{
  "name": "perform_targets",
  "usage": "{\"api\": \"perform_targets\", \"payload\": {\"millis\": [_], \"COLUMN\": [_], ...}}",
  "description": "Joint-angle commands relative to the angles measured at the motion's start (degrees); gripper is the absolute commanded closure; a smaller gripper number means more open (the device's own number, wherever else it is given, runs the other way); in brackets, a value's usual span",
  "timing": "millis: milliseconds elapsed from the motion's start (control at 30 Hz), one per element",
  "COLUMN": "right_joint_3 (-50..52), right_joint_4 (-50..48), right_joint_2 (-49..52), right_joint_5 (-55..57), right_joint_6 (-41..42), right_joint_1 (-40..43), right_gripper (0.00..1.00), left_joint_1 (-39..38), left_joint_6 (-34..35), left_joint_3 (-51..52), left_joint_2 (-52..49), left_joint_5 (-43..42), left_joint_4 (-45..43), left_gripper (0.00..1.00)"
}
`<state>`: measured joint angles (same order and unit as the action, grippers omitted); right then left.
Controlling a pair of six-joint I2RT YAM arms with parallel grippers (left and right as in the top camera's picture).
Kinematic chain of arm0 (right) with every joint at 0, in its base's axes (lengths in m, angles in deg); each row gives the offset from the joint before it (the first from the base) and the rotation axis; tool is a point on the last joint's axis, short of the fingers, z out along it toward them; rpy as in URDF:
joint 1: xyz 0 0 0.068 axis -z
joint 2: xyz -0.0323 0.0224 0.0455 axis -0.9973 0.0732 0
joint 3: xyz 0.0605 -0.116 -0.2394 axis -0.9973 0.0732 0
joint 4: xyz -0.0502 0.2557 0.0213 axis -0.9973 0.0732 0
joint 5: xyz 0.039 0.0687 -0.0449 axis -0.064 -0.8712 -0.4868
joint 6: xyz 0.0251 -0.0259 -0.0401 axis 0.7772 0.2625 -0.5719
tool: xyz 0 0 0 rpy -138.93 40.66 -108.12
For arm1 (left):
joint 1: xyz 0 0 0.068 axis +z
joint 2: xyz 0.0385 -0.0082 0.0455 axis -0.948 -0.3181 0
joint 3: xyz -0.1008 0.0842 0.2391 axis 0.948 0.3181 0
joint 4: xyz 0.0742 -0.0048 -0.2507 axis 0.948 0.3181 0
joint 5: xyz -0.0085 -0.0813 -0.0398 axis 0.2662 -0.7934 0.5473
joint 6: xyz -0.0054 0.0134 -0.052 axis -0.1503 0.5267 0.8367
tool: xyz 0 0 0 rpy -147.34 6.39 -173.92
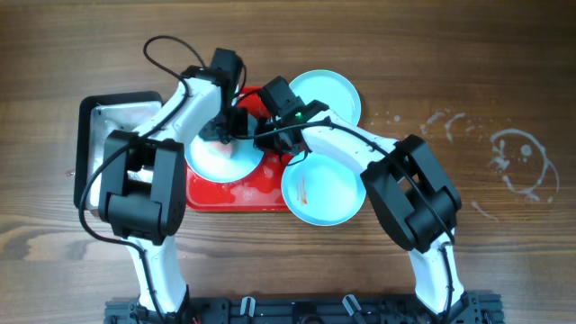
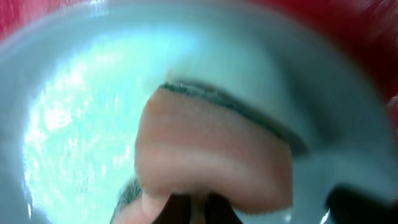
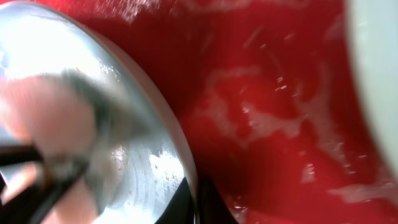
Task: Clean dirty plates on tray and stack at the side
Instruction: 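Scrub the plate held by the right gripper with the left-held sponge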
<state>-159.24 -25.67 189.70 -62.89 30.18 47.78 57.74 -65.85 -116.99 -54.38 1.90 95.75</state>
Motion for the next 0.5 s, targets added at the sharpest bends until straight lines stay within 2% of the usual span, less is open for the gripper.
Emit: {"api": "perform_targets", "payload": {"millis": [0, 100, 200, 300, 367, 467], "right_joint_3": [0.5, 0.5, 0.5, 0.5, 0.5, 0.5], "right_joint_4": [0.3, 0.3, 0.3, 0.2, 0.2, 0.2], "right_joint_2": [2.4, 2.4, 2.4, 2.4, 2.4, 2.4], "right_joint_5": [1.2, 1.1, 0.9, 1.0, 1.0, 1.0], "right_joint_6": [0.1, 0.0, -0.2, -0.1, -0.2, -0.1], "right_joint_1": [0.0, 0.0, 0.0, 0.0, 0.0, 0.0], "right_gripper": [0.96, 0.96, 0.96, 0.96, 0.96, 0.96], "left_joint_1": [4.5, 7.8, 10.8, 13.6, 13.5, 12.0], "left_joint_6": [-3.9, -4.1, -2.6, 14.1, 17.7, 18.7], "left_joint_3": [3.0, 3.0, 3.0, 3.0, 3.0, 3.0], "left_joint_2": [-2.6, -2.6, -2.6, -2.6, -2.6, -2.6], "left_joint_5": [-1.7, -1.7, 0.9, 6.5, 6.5, 4.9], "left_joint_4": [7.5, 9.6, 7.9, 1.2, -2.6, -8.5], "left_gripper": [0.96, 0.96, 0.96, 0.96, 0.96, 0.96]}}
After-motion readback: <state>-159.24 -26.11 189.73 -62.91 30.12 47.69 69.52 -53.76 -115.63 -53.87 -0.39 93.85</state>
